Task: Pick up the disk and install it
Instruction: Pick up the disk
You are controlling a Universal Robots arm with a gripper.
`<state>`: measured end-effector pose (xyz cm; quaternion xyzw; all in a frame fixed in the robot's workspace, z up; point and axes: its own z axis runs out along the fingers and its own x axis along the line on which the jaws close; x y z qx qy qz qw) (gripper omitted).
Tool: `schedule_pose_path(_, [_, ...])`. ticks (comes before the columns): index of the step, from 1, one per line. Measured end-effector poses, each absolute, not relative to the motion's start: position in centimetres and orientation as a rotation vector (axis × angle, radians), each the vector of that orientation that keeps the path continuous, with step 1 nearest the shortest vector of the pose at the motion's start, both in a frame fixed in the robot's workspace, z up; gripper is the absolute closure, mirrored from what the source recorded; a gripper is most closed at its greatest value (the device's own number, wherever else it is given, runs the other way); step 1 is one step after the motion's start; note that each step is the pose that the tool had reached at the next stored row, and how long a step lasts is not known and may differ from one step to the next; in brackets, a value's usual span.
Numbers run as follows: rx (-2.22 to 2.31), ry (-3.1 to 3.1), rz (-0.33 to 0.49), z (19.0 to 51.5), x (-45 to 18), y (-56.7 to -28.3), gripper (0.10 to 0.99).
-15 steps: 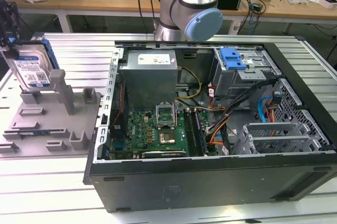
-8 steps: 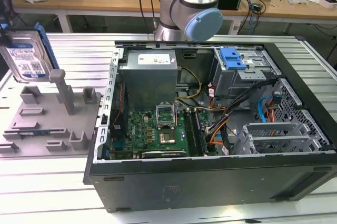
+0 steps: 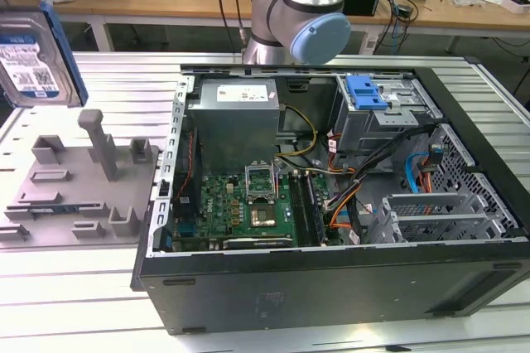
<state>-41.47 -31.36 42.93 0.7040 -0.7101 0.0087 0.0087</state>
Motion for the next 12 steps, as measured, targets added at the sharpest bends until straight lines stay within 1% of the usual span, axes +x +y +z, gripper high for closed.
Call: schedule_pose_path(12, [2.200,-2.219,0.027,48.7,-41.5,-31.4,0.722])
